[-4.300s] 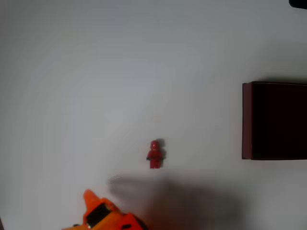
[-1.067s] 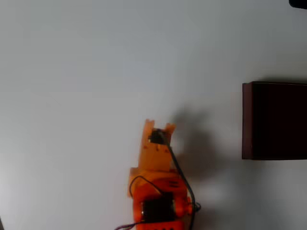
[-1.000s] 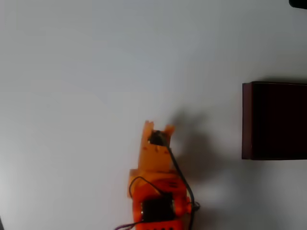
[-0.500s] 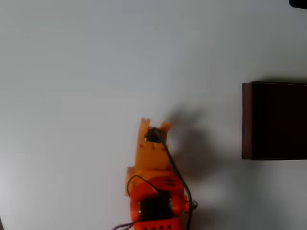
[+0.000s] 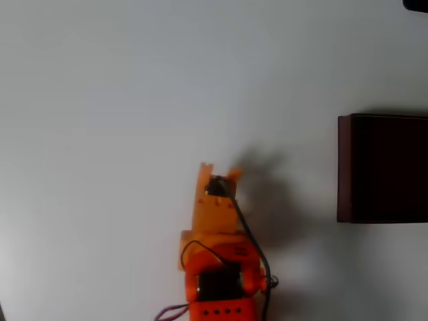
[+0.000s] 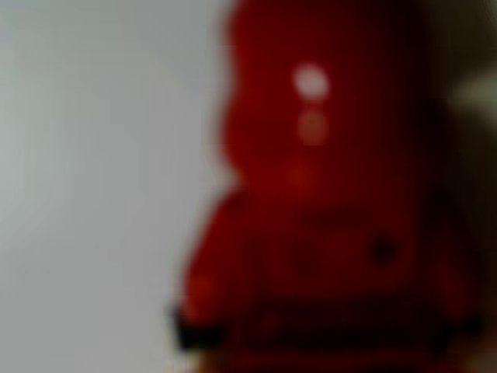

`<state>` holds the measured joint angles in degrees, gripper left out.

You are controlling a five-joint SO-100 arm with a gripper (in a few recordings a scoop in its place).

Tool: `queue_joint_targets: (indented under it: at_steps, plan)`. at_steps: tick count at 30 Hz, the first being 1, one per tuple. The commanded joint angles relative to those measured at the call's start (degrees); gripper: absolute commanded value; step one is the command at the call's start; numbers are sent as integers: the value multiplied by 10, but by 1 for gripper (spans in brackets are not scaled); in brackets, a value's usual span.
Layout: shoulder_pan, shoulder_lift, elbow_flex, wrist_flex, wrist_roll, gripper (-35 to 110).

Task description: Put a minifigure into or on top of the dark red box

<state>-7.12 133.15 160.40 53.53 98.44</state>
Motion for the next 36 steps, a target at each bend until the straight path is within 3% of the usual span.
queue_joint_targets:
  at_steps: [1,12,22,29,36]
  plan:
    - [-3,2,-7,-4,0,6]
    - [8,10,-33,19,-33,0]
    - [202,1,-298,258,-308,0]
    - [360,-70,-441,285,-517,0]
    - [443,-225,-588,273,-645,0]
